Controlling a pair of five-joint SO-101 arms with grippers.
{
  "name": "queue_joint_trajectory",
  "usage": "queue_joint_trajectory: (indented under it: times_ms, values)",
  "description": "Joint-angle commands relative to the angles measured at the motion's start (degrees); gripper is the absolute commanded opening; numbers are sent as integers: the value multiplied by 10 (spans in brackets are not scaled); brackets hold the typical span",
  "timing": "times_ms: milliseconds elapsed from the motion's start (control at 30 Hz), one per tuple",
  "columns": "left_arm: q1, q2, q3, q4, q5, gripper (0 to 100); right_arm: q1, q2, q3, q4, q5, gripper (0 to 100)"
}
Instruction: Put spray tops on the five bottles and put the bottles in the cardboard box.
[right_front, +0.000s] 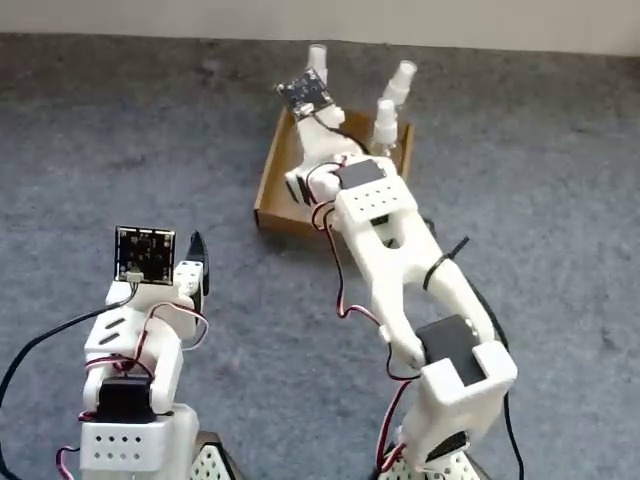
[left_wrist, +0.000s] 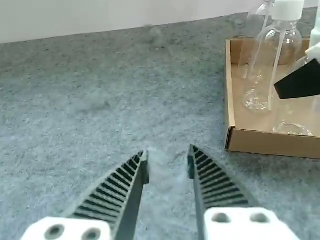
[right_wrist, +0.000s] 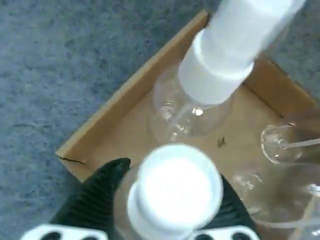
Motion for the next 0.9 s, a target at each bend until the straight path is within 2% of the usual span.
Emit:
queue_joint_trajectory:
  times_ms: [0,200,867]
  values:
    - [13,-4,-2,-6,-4,91,7,-8,-36,-15,4,139]
    - [13,-4,-2,-6,-4,91,6,-11,-36,-15,4,240]
    - [12,-4,-2,-6,-4,91,6,-13,-37,19,4,246]
